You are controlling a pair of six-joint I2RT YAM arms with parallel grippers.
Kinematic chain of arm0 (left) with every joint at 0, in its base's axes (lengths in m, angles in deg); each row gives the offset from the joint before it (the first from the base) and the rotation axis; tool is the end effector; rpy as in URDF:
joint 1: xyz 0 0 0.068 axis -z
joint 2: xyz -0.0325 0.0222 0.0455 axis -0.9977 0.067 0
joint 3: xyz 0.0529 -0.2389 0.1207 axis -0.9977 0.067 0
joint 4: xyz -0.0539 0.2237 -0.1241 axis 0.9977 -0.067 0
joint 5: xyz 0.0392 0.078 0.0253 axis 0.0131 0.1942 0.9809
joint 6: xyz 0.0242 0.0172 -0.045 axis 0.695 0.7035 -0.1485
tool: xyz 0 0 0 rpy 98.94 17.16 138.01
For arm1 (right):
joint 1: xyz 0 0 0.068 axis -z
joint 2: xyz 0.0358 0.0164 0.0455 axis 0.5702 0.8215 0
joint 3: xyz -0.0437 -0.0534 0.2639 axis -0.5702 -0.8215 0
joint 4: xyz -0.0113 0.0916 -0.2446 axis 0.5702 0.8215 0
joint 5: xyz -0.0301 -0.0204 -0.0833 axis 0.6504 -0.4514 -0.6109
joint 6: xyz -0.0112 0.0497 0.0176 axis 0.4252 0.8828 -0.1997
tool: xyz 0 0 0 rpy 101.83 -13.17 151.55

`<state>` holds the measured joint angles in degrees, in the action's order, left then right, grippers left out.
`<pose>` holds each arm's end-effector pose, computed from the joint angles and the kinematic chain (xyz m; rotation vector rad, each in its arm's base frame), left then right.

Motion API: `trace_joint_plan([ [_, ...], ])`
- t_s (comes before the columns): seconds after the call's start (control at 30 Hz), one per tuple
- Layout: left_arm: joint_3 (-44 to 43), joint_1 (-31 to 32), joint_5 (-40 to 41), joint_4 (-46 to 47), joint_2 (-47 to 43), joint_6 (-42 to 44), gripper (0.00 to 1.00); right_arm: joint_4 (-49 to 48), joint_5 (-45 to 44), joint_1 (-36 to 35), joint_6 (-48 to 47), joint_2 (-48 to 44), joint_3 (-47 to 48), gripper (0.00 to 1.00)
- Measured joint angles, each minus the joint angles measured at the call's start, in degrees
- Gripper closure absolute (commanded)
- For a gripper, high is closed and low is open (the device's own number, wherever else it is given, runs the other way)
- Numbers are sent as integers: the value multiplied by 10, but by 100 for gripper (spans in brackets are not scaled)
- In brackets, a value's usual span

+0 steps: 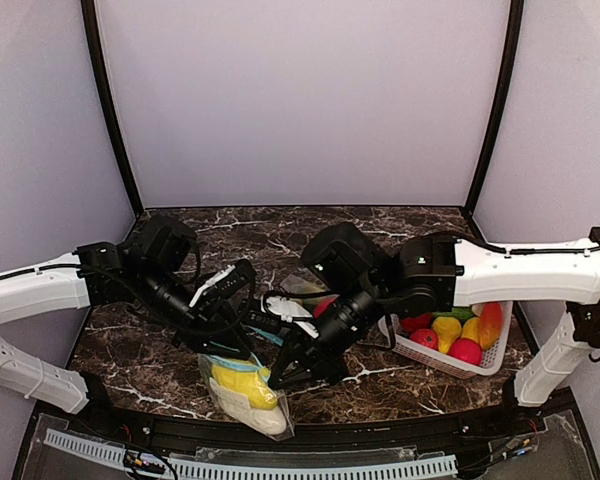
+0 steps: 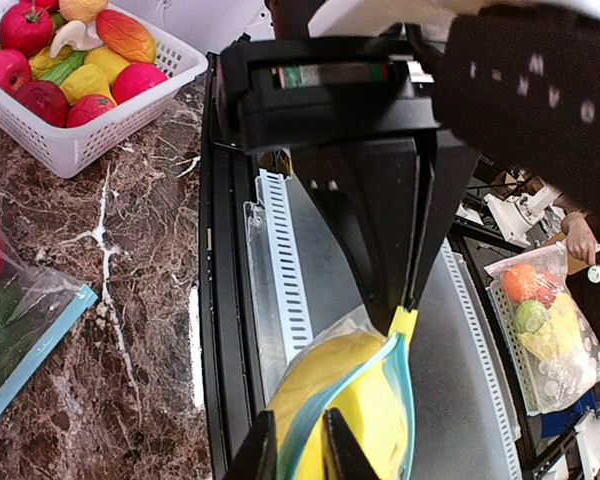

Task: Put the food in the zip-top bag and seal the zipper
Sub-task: Zip the zipper of the food storage bag.

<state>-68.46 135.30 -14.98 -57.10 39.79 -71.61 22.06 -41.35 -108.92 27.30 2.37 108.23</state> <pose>0.1359 -0.2018 0.2928 1.5554 1.6940 -1.4611 0.0770 0.3443 0.3134 -1.7735 1.8741 1.2894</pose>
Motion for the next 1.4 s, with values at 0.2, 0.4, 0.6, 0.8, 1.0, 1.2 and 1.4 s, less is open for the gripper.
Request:
trace_joint_plan([
  [0.2, 4, 0, -11, -4, -1, -5, 99, 0, -2, 13, 0, -16, -5, 100],
  [0.4, 15, 0, -5, -9, -12, -17, 99, 1, -18, 24, 2, -19, -26, 74],
  [0.6, 79, 2, 17, 45, -64, -87, 99, -40, -76, 33, 35, -42, -83, 33],
  [0.8, 145, 2, 23, 124, -105, -161, 99, -155, -120, 34, 107, -116, -210, 25],
  [1.0, 167, 3, 19, 167, -108, -208, 99, -254, -155, 23, 144, -155, -269, 30],
  [1.2, 167, 2, 17, 188, -108, -230, 99, -301, -161, -4, 146, -150, -263, 48],
  [1.4, 167, 2, 11, 195, -108, -240, 99, -319, -162, -7, 147, -137, -259, 68],
])
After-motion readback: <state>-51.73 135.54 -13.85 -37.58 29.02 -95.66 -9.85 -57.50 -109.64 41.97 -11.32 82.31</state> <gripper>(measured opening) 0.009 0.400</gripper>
